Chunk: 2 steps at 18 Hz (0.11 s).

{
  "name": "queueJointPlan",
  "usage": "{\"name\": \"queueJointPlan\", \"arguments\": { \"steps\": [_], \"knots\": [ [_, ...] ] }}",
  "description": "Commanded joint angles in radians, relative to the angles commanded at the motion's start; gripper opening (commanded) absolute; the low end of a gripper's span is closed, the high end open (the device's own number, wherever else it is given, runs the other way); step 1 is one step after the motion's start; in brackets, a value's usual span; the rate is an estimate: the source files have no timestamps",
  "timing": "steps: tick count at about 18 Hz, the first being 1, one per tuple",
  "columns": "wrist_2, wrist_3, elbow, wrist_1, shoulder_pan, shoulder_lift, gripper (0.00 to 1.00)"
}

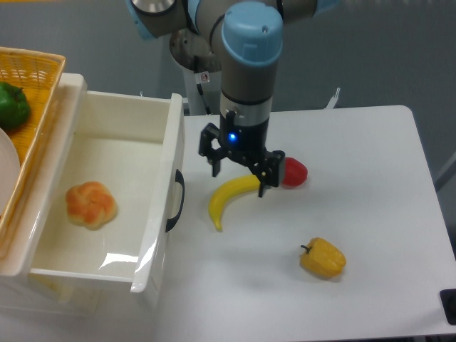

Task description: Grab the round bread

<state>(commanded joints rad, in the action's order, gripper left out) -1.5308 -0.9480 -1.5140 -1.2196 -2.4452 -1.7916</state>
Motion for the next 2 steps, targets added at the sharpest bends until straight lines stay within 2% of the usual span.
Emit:
{"name": "queueJointPlan", "arguments": {
  "steps": [2],
  "knots": [
    [-0.018, 0.000, -0.006, 0.009, -0.002, -0.014, 1.00]
  ]
}}
